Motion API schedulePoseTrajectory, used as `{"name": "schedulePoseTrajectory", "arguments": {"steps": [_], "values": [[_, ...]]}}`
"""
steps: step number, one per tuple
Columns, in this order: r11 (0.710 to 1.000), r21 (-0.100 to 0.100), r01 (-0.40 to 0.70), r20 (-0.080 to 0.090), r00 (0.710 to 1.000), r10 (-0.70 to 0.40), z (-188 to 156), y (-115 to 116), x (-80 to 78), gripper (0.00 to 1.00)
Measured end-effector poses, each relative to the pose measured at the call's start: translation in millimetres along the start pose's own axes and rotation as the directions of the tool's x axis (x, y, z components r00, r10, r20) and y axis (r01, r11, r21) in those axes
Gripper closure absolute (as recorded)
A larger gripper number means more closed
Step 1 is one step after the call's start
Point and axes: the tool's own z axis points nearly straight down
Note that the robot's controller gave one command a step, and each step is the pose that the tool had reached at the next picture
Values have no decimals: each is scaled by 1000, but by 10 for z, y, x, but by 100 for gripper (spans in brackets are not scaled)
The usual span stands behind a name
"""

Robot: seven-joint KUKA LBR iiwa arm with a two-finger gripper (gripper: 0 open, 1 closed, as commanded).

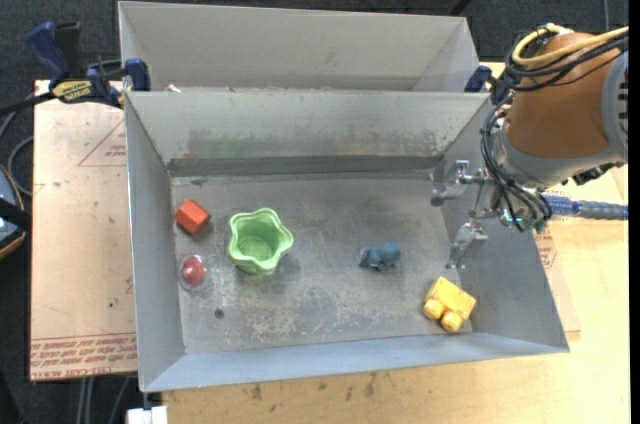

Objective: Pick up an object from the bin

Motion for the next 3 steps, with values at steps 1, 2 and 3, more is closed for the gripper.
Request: {"name": "schedulePoseTrajectory", "arguments": {"steps": [1, 2, 3], "values": [[992, -2, 128, -1, 992, -128, 762, 445, 200, 0], [970, 8, 244, 12, 970, -244, 913, 776, 221, 0], [930, 12, 366, 28, 930, -367, 915, 819, 317, 0]]}}
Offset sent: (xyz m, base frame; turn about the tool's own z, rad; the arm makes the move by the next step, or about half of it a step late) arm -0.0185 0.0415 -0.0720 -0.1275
